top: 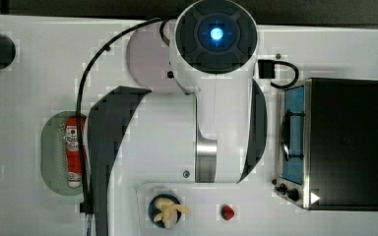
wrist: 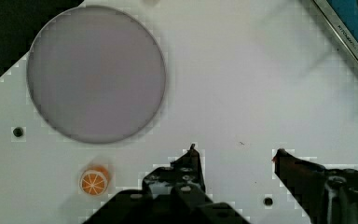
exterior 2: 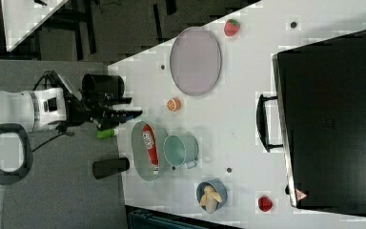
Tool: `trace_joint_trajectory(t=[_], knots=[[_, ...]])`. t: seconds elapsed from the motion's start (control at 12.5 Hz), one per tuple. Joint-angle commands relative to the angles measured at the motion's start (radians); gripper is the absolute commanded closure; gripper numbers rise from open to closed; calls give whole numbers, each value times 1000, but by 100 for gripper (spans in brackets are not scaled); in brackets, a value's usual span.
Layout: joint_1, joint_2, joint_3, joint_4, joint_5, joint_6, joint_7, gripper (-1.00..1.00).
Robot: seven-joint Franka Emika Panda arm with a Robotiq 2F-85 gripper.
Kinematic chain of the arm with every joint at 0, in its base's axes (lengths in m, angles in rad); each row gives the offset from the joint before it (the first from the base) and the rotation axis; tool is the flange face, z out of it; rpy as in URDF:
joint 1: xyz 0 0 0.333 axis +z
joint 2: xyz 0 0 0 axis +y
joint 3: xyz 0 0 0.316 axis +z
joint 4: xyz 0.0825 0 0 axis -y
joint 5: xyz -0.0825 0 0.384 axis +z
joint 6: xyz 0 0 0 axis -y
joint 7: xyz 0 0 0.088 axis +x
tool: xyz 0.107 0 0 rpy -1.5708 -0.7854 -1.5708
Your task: Pick ketchup from strainer and place it on the table
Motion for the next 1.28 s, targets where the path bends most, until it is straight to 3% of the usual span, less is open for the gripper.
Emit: trace_joint_trajectory(t=[0.08,0.24,0.8,1.28], knots=[[-95,-197,93,-73,36,-147,82,-60],[-82,-189,125,-73,38,-119,82,-99],[-26,-97,411,-73,36,-15,82,-100],[-4,61,666,-117,29,122,84,-100]])
